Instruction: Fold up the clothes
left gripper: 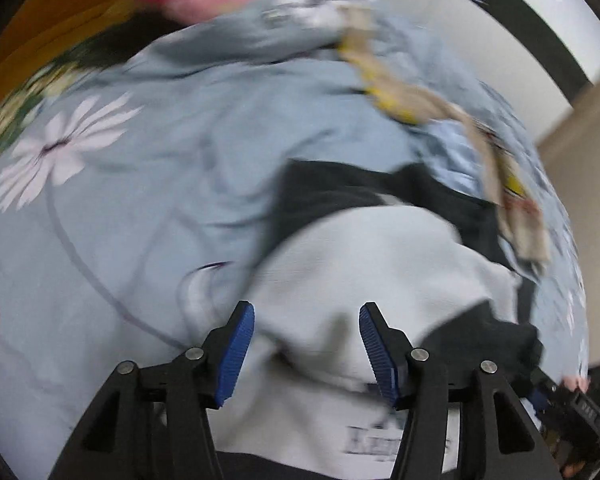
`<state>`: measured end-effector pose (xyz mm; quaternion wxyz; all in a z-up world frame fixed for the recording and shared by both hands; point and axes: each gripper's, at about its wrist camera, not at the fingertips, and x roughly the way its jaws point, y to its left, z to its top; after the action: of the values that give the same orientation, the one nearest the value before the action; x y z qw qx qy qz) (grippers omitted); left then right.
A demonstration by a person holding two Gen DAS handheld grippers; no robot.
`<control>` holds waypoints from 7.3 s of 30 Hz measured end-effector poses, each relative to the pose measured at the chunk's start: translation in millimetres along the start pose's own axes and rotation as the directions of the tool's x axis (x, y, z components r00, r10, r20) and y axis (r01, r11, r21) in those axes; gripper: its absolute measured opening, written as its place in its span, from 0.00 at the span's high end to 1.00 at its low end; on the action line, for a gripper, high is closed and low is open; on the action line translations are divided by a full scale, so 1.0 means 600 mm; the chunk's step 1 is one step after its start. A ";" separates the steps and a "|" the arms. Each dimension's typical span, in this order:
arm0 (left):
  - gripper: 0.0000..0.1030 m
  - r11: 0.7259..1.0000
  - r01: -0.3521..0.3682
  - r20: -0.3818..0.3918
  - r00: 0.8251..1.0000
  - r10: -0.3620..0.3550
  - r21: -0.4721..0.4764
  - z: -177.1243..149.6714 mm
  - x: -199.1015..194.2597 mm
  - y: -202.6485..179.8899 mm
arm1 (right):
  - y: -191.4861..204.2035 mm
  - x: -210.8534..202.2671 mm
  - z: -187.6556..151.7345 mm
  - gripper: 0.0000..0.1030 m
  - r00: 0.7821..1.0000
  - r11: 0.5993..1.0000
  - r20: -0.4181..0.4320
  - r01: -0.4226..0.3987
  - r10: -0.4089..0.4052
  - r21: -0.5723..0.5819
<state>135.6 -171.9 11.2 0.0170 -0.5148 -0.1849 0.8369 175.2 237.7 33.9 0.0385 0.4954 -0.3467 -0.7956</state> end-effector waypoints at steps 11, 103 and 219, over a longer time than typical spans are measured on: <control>0.39 0.999 0.024 -0.023 0.999 -0.025 -0.047 -0.014 0.017 0.030 | 0.065 0.011 0.050 0.81 1.000 0.998 -0.005 -0.028 0.028 -0.060; 0.83 0.905 0.422 -0.017 0.906 -0.424 -0.062 0.029 -0.192 0.119 | 0.049 -0.186 -0.062 0.93 0.999 0.997 -0.031 -0.026 0.024 -0.067; 0.34 0.884 0.423 -0.102 0.888 -0.448 -0.197 0.103 0.123 0.108 | -0.071 0.012 0.124 0.65 0.976 0.976 0.033 -0.214 0.214 0.025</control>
<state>57.6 -234.2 -48.1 0.1743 -0.5189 -0.3648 0.7532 122.7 305.4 23.0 0.1116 0.4437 -0.4099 -0.7891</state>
